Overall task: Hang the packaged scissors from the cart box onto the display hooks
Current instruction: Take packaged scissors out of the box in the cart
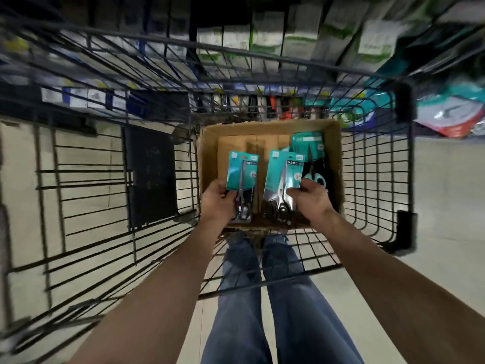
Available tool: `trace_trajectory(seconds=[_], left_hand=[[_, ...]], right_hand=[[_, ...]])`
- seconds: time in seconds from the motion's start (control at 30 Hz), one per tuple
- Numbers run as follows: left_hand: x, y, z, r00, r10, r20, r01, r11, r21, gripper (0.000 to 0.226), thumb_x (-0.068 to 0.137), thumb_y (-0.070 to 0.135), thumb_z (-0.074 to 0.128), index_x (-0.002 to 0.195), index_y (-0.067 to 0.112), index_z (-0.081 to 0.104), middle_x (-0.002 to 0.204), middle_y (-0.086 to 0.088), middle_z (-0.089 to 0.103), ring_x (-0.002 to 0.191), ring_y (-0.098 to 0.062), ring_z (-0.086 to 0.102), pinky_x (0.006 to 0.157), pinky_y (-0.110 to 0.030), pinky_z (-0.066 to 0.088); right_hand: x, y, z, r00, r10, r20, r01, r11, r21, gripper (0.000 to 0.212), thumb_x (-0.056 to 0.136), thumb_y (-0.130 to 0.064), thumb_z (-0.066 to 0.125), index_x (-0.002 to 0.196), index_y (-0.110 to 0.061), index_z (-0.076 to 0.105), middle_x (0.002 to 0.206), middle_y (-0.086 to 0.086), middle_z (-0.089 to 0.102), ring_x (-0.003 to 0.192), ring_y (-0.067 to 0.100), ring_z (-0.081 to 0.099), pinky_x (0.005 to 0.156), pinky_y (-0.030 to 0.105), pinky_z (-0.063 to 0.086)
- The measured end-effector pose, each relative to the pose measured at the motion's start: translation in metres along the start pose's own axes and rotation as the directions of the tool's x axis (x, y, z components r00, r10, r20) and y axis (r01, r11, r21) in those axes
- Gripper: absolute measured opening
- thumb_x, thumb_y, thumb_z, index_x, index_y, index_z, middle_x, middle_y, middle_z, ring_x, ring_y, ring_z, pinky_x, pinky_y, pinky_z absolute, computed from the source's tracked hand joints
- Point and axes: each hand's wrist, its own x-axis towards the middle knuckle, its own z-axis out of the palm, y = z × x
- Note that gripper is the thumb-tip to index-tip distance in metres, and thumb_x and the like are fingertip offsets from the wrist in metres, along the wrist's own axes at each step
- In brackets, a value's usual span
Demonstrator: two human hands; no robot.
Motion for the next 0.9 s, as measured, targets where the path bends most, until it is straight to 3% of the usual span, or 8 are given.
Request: trace_trajectory(seconds=[0.1, 0.17, 0.23, 0.33, 0.5, 0.63, 0.73, 0.9], left_hand=[[-0.037, 0.02, -0.023, 0.999, 0.04, 0.006, -0.04, 0.998, -0.048, 0.024, 0.089, 0.018, 0.078, 0.11, 0.017, 0.067, 0.106, 0.002, 0.073, 0.101, -0.015, 0.069, 0.091, -0.029, 0.054], [-0.06, 0.032, -0.037, 0.997, 0.051, 0.049, -0.048, 0.996, -0.071, 0.022, 0.088, 0.014, 0.079, 0.107, 0.013, 0.069, 0.106, 0.002, 0.073, 0.103, -0.016, 0.07, 0.092, -0.027, 0.053], [-0.083, 0.044, -0.05, 0.992, 0.084, 0.09, -0.075, 0.992, -0.097, 0.021, 0.089, 0.018, 0.079, 0.107, 0.016, 0.067, 0.105, 0.006, 0.072, 0.099, -0.009, 0.069, 0.085, -0.021, 0.054], [-0.114, 0.064, -0.064, 0.988, 0.137, 0.072, -0.125, 0.98, -0.155, 0.021, 0.091, 0.018, 0.076, 0.108, 0.022, 0.063, 0.098, 0.011, 0.068, 0.089, 0.003, 0.064, 0.069, -0.008, 0.049], [-0.159, 0.09, -0.076, 0.961, 0.27, 0.061, -0.252, 0.944, -0.211, 0.035, 0.089, 0.006, 0.074, 0.122, 0.012, 0.066, 0.099, -0.005, 0.077, 0.082, -0.012, 0.073, 0.08, -0.029, 0.059], [-0.209, 0.098, -0.082, 0.899, 0.436, 0.037, -0.423, 0.888, -0.18, 0.026, 0.092, 0.008, 0.073, 0.116, 0.011, 0.068, 0.09, 0.008, 0.073, 0.081, -0.002, 0.07, 0.074, -0.014, 0.054], [-0.249, 0.093, -0.083, 0.852, 0.521, 0.054, -0.507, 0.846, -0.163, 0.023, 0.091, 0.013, 0.075, 0.111, 0.019, 0.065, 0.103, -0.001, 0.075, 0.1, -0.018, 0.072, 0.093, -0.034, 0.057], [-0.325, 0.096, -0.079, 0.785, 0.613, 0.09, -0.585, 0.781, -0.22, 0.028, 0.095, 0.015, 0.071, 0.121, 0.017, 0.062, 0.111, -0.001, 0.074, 0.102, -0.013, 0.07, 0.09, -0.033, 0.057]], right_hand=[[-0.032, -0.02, -0.023, 0.999, -0.044, -0.002, 0.044, 0.999, 0.01, 0.019, 0.09, -0.002, 0.067, 0.102, -0.015, 0.07, 0.089, 0.008, 0.071, 0.078, 0.025, 0.065, 0.062, 0.024, 0.055], [-0.051, -0.028, -0.038, 0.997, -0.083, -0.006, 0.083, 0.996, 0.016, 0.02, 0.089, -0.002, 0.069, 0.104, -0.014, 0.073, 0.099, 0.006, 0.076, 0.087, 0.026, 0.073, 0.074, 0.03, 0.062], [-0.069, -0.037, -0.052, 0.991, -0.133, 0.004, 0.133, 0.991, 0.032, 0.028, 0.089, -0.002, 0.071, 0.115, -0.01, 0.072, 0.112, 0.008, 0.076, 0.099, 0.026, 0.074, 0.087, 0.041, 0.061], [-0.096, -0.05, -0.072, 0.982, -0.187, -0.04, 0.189, 0.981, 0.045, 0.035, 0.089, 0.0, 0.071, 0.124, -0.004, 0.066, 0.119, 0.012, 0.073, 0.105, 0.028, 0.072, 0.084, 0.035, 0.061], [-0.155, -0.05, -0.096, 0.943, -0.294, -0.155, 0.307, 0.95, 0.063, 0.018, 0.088, 0.01, 0.068, 0.105, 0.003, 0.066, 0.098, 0.018, 0.068, 0.066, 0.011, 0.059, 0.053, 0.01, 0.049], [-0.201, -0.027, -0.116, 0.904, -0.371, -0.214, 0.392, 0.917, 0.069, 0.024, 0.087, 0.007, 0.068, 0.107, -0.006, 0.071, 0.097, 0.007, 0.074, 0.065, 0.002, 0.067, 0.071, 0.026, 0.057], [-0.232, 0.001, -0.142, 0.843, -0.454, -0.287, 0.475, 0.88, 0.004, 0.012, 0.076, -0.015, 0.074, 0.086, -0.021, 0.071, 0.097, 0.003, 0.078, 0.084, 0.017, 0.075, 0.086, 0.044, 0.06], [-0.311, 0.035, -0.185, 0.812, -0.472, -0.344, 0.516, 0.855, 0.045, 0.031, 0.083, -0.015, 0.07, 0.114, -0.013, 0.07, 0.112, 0.003, 0.076, 0.1, 0.021, 0.074, 0.095, 0.047, 0.058]])
